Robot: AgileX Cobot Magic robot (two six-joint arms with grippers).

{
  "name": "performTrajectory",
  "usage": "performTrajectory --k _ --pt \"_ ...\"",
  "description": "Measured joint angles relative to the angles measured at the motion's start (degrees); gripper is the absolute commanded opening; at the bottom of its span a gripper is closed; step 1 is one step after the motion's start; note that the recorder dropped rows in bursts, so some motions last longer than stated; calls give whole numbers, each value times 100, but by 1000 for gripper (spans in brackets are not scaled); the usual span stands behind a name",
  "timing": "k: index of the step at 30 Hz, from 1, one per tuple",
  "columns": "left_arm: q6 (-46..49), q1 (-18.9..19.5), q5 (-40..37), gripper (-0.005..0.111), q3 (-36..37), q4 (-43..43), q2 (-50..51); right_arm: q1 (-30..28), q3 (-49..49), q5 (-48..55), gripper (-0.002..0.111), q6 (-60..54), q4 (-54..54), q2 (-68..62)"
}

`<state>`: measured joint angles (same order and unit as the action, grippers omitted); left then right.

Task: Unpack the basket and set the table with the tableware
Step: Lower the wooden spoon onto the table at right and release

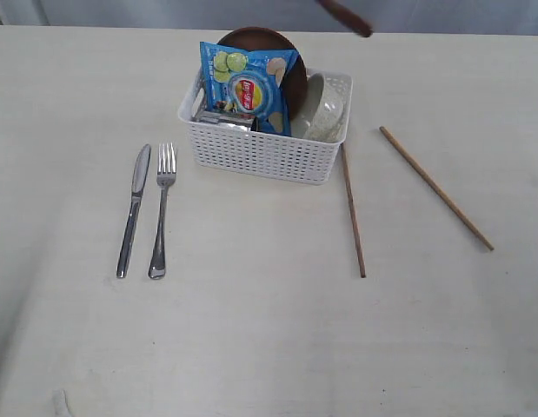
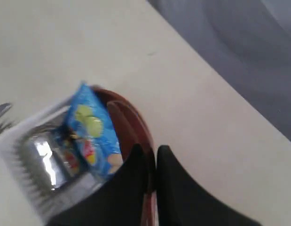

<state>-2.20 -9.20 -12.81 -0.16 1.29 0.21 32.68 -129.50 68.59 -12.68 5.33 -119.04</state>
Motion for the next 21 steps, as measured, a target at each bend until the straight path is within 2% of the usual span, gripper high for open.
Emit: performTrajectory --k 6,11,15,21 --pt "0 0 0 0 0 0 0 -1257 456 43 -1 1325 101 109" --pt "0 0 0 0 0 0 0 -2099 1799 85 -1 1596 -359 109" --pt "0 0 0 0 0 0 0 -2347 3069 -74 -1 1683 -445 84" --pt "0 0 0 0 0 0 0 -2373 4630 -1312 0 2072 -533 60"
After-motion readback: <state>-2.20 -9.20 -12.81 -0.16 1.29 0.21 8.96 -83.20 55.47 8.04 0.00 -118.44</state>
